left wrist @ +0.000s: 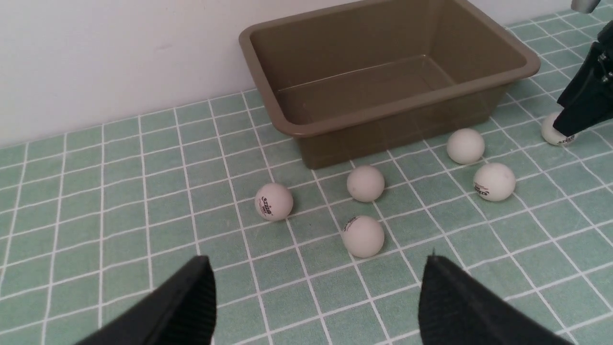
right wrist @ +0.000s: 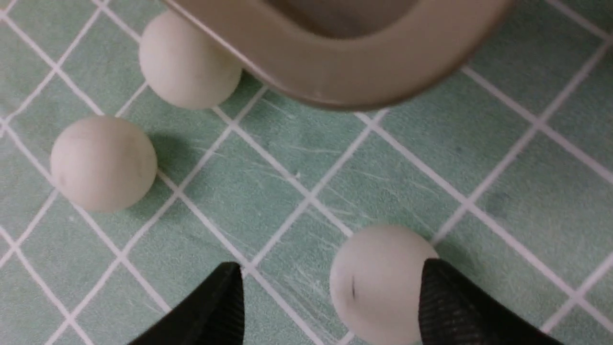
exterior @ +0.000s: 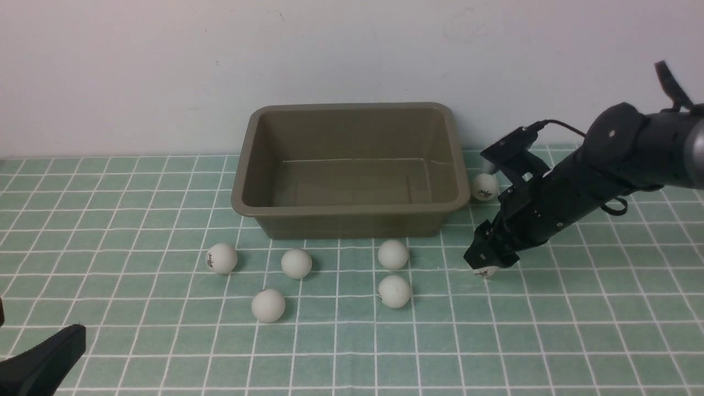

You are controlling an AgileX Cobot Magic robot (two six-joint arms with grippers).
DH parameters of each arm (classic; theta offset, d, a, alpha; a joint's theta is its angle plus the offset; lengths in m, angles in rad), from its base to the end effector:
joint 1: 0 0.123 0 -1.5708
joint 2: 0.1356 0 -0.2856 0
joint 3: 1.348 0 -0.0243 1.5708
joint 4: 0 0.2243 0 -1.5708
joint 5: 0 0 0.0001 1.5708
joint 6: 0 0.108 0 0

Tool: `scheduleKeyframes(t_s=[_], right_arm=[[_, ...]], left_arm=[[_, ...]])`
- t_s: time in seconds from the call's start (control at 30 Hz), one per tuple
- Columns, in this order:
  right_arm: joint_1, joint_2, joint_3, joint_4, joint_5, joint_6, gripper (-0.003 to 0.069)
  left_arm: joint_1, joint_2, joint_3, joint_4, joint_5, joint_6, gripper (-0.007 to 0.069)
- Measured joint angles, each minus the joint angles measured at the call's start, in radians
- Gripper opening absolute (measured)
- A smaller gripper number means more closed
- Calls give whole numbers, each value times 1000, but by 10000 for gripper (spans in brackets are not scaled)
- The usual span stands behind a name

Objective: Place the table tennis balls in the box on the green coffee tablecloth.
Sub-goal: 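Reach for and grasp a ping pong ball on the table, then release the ping pong ball into the bin and lift the gripper away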

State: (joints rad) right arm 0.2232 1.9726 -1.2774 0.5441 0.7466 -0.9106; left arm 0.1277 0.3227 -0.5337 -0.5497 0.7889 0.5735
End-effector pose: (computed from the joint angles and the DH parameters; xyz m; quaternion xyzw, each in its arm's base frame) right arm 0.3556 0.1197 0.1634 -0.3655 0.9025 0.1558 0.1661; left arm 0.0478 -0.0343 0.2983 0.1191 0.8194 -0.0775 0.5553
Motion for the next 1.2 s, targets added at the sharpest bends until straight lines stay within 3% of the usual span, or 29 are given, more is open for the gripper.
scheduleKeyframes(t_s=[0.23,0.47,0.73,0.93,1.2], right_arm=[[0,24,0,-7,-40,22,440],[0,31,0,-7,-42,25,352],[0,-90,-14,-14,-18,25,352],[0,-140,-141,93,-8,-6,352],[0,48,-324,200,123,-97,352]], left_arm=[[0,0,0,0,4,0,514],[0,0,0,0,4,0,514],[0,0,0,3,17,0,514],[0,0,0,3,19,0,514],[0,0,0,3,25,0,514]])
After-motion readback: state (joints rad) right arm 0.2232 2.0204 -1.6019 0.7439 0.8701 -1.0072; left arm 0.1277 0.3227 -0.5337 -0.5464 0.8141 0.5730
